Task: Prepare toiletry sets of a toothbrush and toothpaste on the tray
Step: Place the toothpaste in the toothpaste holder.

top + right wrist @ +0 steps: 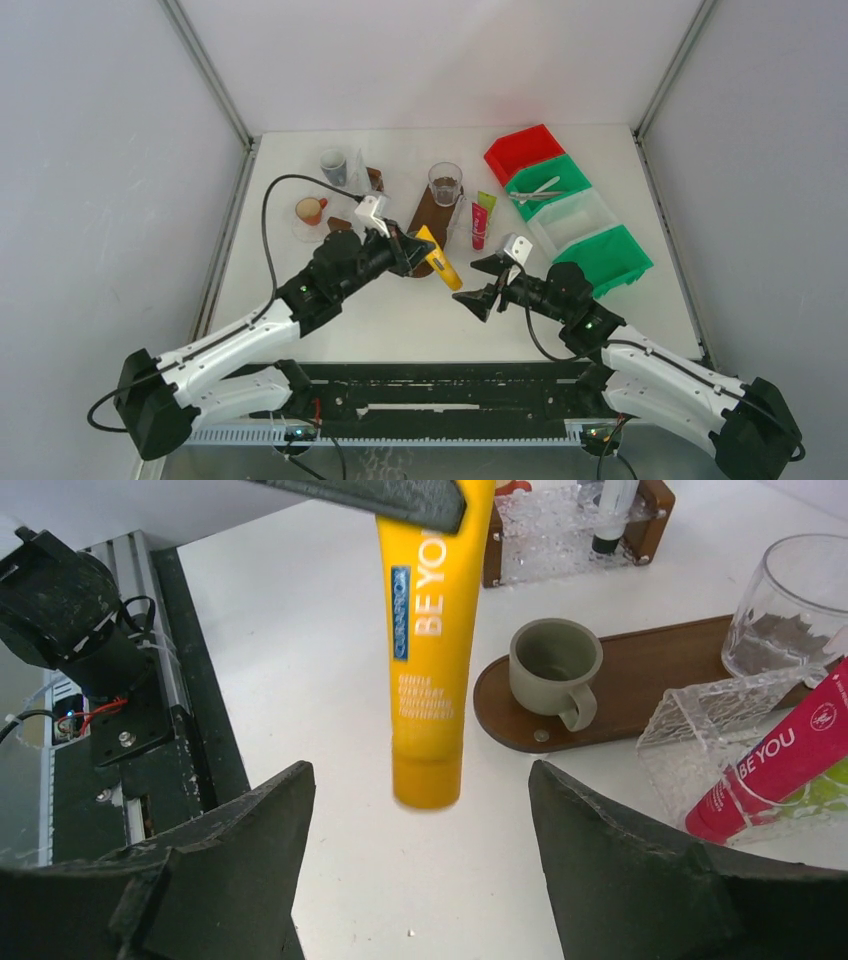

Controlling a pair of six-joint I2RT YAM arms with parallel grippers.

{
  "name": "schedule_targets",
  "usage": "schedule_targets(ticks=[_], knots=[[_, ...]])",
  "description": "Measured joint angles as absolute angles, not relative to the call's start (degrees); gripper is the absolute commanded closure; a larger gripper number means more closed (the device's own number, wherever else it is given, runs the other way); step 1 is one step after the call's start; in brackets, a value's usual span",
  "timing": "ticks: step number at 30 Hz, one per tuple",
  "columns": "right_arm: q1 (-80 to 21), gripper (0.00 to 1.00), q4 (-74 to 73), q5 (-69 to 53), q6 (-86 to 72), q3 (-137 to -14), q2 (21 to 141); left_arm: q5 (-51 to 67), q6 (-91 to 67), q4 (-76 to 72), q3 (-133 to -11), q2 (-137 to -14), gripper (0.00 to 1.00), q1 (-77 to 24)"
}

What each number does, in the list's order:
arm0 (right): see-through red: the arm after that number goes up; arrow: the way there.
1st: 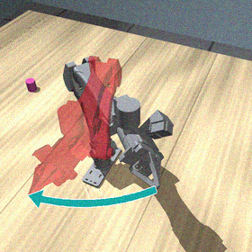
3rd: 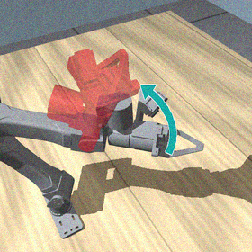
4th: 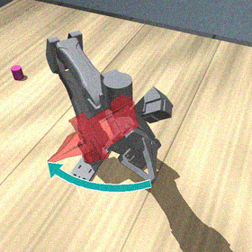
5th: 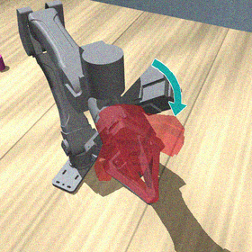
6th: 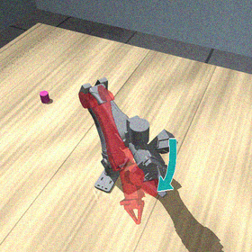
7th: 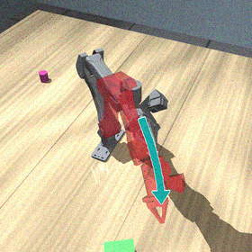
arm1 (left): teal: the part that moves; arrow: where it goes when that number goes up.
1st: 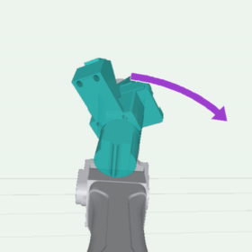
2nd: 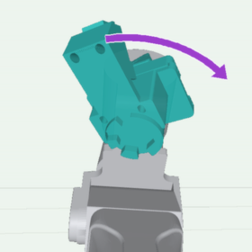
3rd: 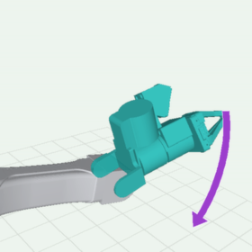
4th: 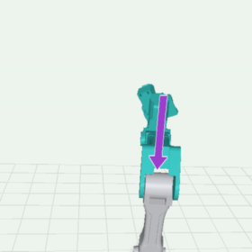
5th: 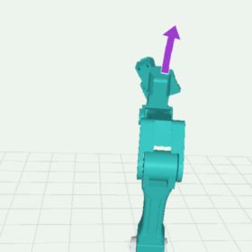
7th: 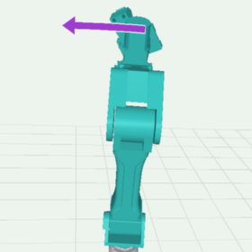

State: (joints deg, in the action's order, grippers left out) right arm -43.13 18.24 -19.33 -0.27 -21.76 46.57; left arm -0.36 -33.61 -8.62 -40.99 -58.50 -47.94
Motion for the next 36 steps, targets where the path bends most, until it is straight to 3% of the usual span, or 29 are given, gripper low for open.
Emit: schedule_targets(ticks=[10, 17, 25, 36], knots=[[-38.92, 0.15, 18.94, -22.11, -2.79, -21.74, 44.69, -1.67, -25.30, -6.22, -37.50, -48.47, 1.00, -34.26], [-36.82, 0.15, 20.03, -24.14, -5.23, -21.67, 47.46, -2.44, -17.87, -12.62, -34.17, -47.37, 1.00, -22.37], [-35.22, 0.15, 21.56, -25.43, -7.07, -20.93, 48.71, -5.41, -12.23, -24.21, -34.09, -58.67, 1.00, -13.43], [-34.54, 0.16, 22.72, -25.82, -8.08, -20.91, 50.59, -5.63, -7.94, -26.96, -40.60, -73.56, 1.00, -9.37]])
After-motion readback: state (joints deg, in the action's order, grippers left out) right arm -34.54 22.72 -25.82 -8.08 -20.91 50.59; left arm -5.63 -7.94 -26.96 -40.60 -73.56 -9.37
